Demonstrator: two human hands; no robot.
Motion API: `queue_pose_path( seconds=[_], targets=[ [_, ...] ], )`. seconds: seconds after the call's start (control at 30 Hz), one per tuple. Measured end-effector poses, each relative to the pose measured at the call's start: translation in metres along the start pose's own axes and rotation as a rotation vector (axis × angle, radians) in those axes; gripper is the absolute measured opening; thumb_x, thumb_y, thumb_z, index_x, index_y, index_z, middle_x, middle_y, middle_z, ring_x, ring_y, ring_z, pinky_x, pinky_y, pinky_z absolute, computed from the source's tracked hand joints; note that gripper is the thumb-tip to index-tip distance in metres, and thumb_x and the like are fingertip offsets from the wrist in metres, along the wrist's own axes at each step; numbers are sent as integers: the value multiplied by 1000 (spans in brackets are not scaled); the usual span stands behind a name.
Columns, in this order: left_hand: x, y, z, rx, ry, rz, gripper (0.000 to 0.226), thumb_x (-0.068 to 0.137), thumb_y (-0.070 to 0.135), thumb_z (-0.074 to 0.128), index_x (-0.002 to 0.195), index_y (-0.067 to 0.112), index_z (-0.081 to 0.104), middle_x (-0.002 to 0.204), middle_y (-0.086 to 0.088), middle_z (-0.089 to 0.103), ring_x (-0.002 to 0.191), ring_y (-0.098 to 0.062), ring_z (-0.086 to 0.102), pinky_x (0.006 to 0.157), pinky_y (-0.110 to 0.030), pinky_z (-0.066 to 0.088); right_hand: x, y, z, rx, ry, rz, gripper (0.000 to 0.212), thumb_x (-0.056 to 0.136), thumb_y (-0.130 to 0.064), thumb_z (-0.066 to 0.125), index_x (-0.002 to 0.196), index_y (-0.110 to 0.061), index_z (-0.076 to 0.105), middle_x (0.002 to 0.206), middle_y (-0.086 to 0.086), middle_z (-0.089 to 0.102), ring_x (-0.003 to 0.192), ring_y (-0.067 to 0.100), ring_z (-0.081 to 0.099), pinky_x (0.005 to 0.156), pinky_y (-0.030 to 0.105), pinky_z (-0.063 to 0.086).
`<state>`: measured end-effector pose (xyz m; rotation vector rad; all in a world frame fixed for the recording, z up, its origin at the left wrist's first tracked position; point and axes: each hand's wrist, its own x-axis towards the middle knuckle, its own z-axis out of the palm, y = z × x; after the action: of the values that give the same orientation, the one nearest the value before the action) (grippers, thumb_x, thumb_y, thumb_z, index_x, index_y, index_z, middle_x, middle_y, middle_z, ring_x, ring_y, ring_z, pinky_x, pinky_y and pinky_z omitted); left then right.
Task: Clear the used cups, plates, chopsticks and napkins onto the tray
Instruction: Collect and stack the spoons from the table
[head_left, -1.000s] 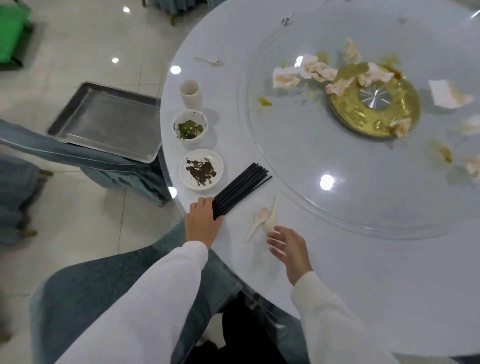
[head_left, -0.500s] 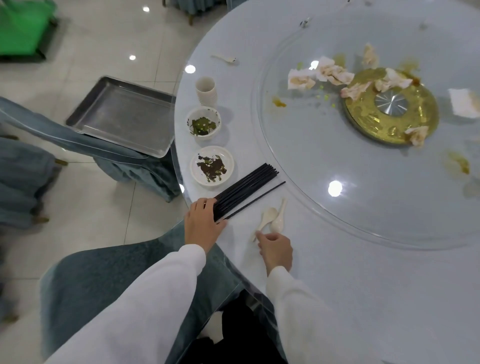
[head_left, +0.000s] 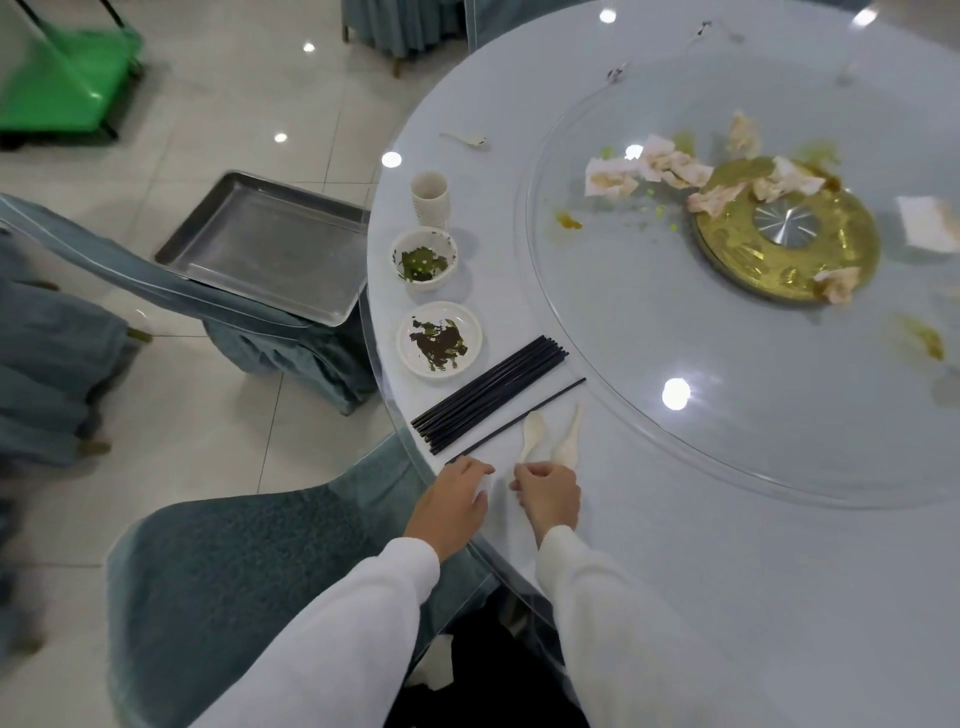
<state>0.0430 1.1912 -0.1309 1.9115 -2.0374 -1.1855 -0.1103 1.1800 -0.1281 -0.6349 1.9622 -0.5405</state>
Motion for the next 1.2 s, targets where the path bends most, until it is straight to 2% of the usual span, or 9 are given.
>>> queue_pose_path(
  seconds=[0.13, 0.47, 0.73, 0.8, 0.87, 0.93, 1.0, 1.1, 1.2],
  targets=[
    [15, 12, 1, 36, -106, 68, 54, 107, 8, 51, 159, 18, 38, 165, 3, 36, 152, -16, 34, 121, -31, 34, 0, 8, -6, 67, 18, -39, 12, 92, -30, 71, 83, -26, 78, 69, -13, 76, 69, 14, 72, 75, 33, 59],
    [61, 47, -3, 82, -169, 118, 61, 107, 14, 48, 165, 21, 26, 175, 1, 15, 160, -20, 14, 124, -43, 30, 2, 29, -32, 163, 29, -107, 9, 94, -33, 73, 87, -29, 78, 74, -9, 77, 62, 7, 68, 68, 26, 56],
    [68, 66, 0, -87, -120, -35, 65, 108, 16, 50, 167, 20, 21, 176, -3, 8, 162, -24, 5, 129, -47, 23, 3, 28, -43, 214, 12, -149, 9, 96, -28, 73, 91, -23, 79, 75, -4, 77, 61, 3, 67, 66, 23, 55],
    [65, 66, 0, -143, -100, -47, 62, 109, 16, 48, 166, 19, 25, 175, -2, 14, 162, -23, 10, 129, -46, 24, 2, 26, -44, 224, -6, -151, 9, 96, -28, 73, 91, -22, 79, 76, -2, 77, 60, 3, 65, 66, 23, 54],
    [62, 65, -1, -258, -32, -65, 52, 109, 17, 48, 160, 17, 38, 167, -3, 34, 155, -22, 28, 125, -42, 31, 2, 24, -45, 237, -38, -162, 10, 96, -28, 73, 91, -22, 79, 76, 0, 77, 58, 2, 62, 64, 24, 52],
    [57, 63, -2, -409, 1, -118, 39, 108, 21, 51, 147, 17, 56, 150, -2, 55, 137, -18, 50, 117, -37, 42, 1, 21, -46, 241, -78, -174, 11, 96, -30, 74, 91, -22, 79, 77, 1, 77, 57, 2, 60, 63, 23, 51],
    [52, 60, -4, -594, -50, -213, 28, 107, 29, 55, 129, 17, 68, 126, -1, 71, 118, -18, 65, 107, -38, 52, 0, 17, -46, 233, -102, -186, 11, 96, -31, 74, 91, -23, 79, 78, 0, 77, 57, 2, 58, 61, 21, 49],
    [38, 52, -8, -817, -147, -331, 26, 103, 39, 64, 111, 17, 75, 102, 0, 79, 98, -19, 75, 86, -30, 62, -2, 11, -46, 209, -119, -222, 14, 97, -30, 74, 88, -22, 80, 76, -3, 75, 58, 0, 58, 59, 18, 48],
    [24, 46, -10, -938, -171, -373, 22, 97, 31, 75, 115, 17, 76, 105, -4, 80, 93, -17, 78, 79, -26, 62, -4, 5, -45, 154, -179, -271, 14, 97, -24, 74, 87, -20, 82, 74, -5, 75, 55, 0, 55, 58, 16, 47]
  ],
)
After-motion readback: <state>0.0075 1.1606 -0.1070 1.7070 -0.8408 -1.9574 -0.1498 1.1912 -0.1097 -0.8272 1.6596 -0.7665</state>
